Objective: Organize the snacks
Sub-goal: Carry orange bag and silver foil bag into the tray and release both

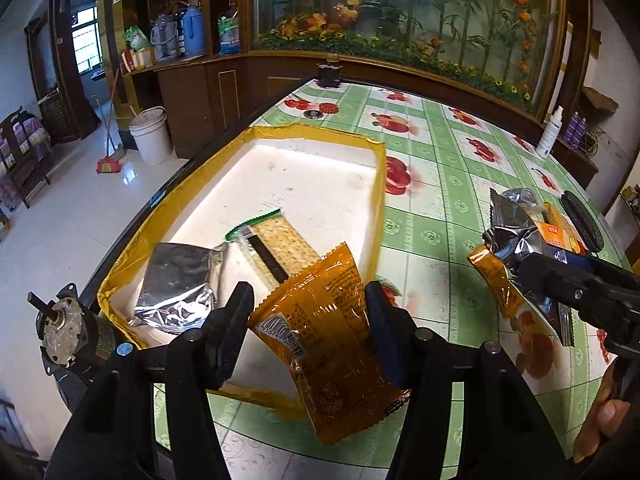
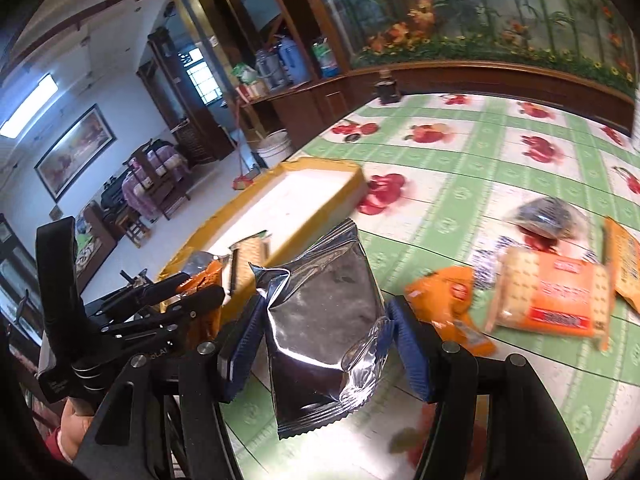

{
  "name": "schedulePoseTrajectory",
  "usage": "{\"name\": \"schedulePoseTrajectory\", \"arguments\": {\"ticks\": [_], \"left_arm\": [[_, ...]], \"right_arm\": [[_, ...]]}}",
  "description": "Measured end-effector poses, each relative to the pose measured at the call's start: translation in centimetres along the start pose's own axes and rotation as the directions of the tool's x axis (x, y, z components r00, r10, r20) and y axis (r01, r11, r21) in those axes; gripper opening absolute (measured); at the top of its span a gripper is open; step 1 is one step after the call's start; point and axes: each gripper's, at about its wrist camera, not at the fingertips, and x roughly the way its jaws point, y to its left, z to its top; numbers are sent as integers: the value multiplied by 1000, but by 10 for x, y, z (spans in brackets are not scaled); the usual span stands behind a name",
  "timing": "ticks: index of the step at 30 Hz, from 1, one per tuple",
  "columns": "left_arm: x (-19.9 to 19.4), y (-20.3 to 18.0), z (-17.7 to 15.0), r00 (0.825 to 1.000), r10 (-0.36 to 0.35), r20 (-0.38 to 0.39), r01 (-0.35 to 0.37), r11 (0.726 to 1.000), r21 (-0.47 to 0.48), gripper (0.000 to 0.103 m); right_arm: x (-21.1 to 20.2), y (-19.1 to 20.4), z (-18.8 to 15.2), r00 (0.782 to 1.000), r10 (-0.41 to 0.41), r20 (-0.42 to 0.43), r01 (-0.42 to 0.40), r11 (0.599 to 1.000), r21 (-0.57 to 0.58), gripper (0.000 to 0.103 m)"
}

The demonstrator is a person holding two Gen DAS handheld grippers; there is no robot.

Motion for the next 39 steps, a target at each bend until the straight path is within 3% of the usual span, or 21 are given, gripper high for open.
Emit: {"name": "schedulePoseTrajectory", "arguments": {"ticks": [10,22,30,39], "left_arm": [[13,52,19,998,66,9,-64,994,-89,56],[45,70,20,993,100,-59,-106,989,-106,56],[52,75,19,991,106,-79,-115,987,-113,57],[46,77,17,990,119,-78,-129,982,-141,64]], "right_arm": [[56,51,43,995,99,-5,-99,993,-59,63],[148,75,59,994,30,-102,-43,991,-127,64],[163,67,64,994,8,-108,-22,992,-126,66],[144,52,66,998,18,-57,-22,997,-71,68]]}}
